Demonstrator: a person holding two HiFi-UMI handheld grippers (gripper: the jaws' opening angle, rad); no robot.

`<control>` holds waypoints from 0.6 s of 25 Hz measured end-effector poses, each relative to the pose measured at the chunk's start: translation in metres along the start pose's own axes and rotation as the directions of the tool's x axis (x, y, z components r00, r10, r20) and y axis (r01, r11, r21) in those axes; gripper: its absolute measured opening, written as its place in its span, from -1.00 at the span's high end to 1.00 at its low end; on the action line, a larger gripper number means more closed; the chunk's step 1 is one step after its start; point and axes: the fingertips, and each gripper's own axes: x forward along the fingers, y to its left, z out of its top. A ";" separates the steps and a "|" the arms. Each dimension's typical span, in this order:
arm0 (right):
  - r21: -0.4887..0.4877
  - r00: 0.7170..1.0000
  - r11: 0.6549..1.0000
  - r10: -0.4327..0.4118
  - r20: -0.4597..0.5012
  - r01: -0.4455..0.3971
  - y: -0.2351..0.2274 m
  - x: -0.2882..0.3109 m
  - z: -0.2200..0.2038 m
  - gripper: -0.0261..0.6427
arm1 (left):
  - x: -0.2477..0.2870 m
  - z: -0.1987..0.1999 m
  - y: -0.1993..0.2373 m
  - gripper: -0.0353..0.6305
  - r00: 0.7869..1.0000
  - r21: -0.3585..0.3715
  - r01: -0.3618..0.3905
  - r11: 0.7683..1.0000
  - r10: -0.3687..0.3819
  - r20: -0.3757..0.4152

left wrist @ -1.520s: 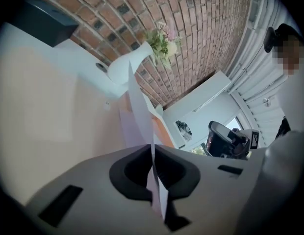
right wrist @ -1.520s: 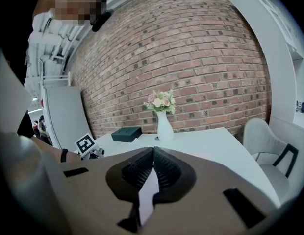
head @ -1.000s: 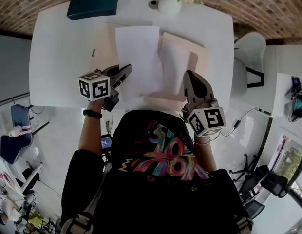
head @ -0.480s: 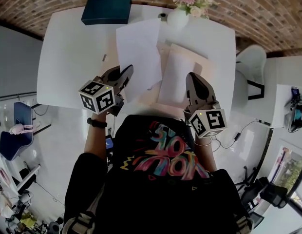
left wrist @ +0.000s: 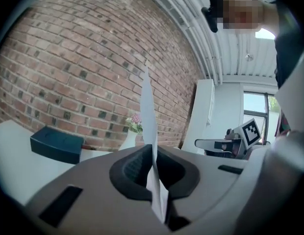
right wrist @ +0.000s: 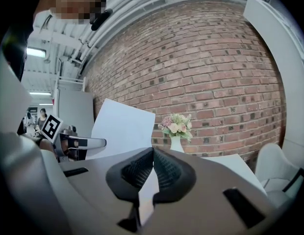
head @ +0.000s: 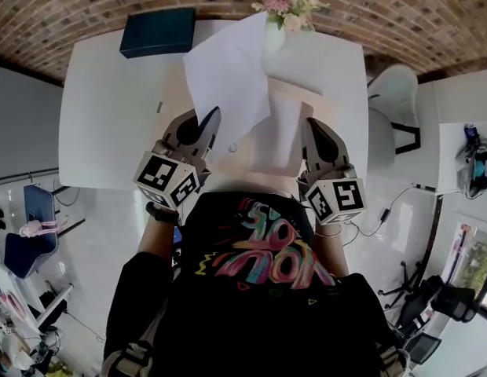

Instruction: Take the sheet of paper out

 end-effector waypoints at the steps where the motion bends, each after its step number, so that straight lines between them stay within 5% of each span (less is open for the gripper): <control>1: 0.000 1.000 1.000 -0.009 0.001 0.009 -0.003 -0.003 0.000 0.86 | 0.002 0.002 -0.005 0.82 1.000 0.031 0.002 1.000 -0.002 0.008; 8: -0.013 0.998 0.998 -0.064 0.004 0.064 -0.023 -0.025 0.000 0.86 | 0.013 0.002 -0.043 0.82 0.999 0.195 0.000 0.981 -0.008 0.040; 15: -0.018 0.995 0.995 -0.097 0.006 0.097 -0.041 -0.045 -0.004 0.86 | 0.031 -0.007 -0.071 0.82 0.997 0.212 0.024 0.977 -0.038 0.064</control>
